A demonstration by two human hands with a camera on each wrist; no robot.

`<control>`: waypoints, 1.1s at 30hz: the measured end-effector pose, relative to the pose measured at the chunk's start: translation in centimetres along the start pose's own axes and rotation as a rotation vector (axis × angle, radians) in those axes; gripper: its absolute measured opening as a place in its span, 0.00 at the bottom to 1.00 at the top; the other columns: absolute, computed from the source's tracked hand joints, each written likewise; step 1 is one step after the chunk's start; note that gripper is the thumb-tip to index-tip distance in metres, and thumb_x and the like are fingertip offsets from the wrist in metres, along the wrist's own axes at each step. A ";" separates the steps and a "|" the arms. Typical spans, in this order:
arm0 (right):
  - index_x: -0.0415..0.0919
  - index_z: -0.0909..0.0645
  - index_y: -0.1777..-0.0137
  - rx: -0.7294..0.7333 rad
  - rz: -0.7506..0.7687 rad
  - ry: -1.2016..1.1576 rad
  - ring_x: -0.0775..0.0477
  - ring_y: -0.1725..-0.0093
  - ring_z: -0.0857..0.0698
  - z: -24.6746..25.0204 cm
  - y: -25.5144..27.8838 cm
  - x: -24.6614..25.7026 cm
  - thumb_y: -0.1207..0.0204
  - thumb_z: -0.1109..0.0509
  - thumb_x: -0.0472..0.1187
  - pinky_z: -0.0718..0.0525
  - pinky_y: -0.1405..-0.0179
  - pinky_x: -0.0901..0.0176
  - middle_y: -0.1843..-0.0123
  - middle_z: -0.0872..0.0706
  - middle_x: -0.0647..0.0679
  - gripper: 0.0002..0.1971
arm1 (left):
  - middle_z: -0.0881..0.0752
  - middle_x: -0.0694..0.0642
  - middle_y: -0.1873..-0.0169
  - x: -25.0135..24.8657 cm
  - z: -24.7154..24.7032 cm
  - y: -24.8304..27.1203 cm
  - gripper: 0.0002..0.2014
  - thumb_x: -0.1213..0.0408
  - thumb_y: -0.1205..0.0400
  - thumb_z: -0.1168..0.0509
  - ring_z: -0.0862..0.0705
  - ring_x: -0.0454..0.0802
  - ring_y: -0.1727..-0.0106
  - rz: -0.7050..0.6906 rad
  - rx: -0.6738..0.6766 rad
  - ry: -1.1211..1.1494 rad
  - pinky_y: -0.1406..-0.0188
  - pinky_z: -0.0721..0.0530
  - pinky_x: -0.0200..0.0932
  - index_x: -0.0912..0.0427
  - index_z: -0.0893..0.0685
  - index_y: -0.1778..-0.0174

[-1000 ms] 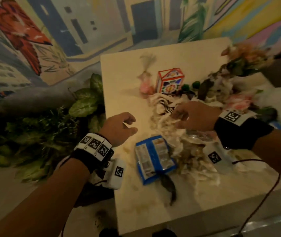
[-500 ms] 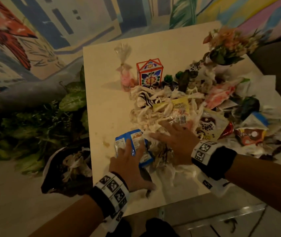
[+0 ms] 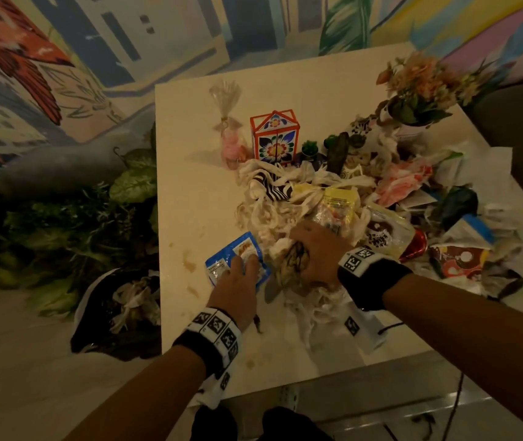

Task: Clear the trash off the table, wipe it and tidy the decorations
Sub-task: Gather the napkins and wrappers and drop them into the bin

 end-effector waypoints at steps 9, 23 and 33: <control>0.46 0.34 0.24 -0.267 -0.128 -0.422 0.48 0.45 0.23 6.1 2.4 -3.3 0.38 0.19 0.42 0.21 0.46 0.57 0.42 0.26 0.51 0.42 | 0.33 0.58 0.30 0.1 6.1 -2.0 0.42 0.78 0.27 0.39 0.18 0.66 0.57 0.086 -0.245 0.251 0.65 0.19 0.53 0.49 0.46 0.18; 0.39 0.23 0.46 -0.634 -0.044 -0.600 0.38 0.54 0.16 11.0 5.3 -3.7 0.42 0.20 0.31 0.15 0.56 0.46 0.52 0.16 0.39 0.24 | 0.49 0.63 0.20 -3.2 2.4 -6.8 0.31 0.64 0.21 0.34 0.19 0.70 0.40 0.046 0.011 -0.084 0.48 0.15 0.58 0.41 0.38 0.24; 0.45 0.25 0.53 -0.734 -0.027 -0.628 0.41 0.56 0.15 13.3 5.4 -3.9 0.44 0.18 0.31 0.15 0.61 0.51 0.56 0.16 0.42 0.24 | 0.32 0.61 0.29 -2.1 4.3 -6.6 0.25 0.71 0.20 0.38 0.19 0.65 0.47 -0.029 -0.119 0.153 0.51 0.22 0.48 0.56 0.29 0.25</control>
Point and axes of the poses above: each hand's wrist, its own y-axis away from the middle knuckle, its own z-axis out of the back of the hand, x = y × z, the point moved 5 cm from there along -y, towards the middle knuckle
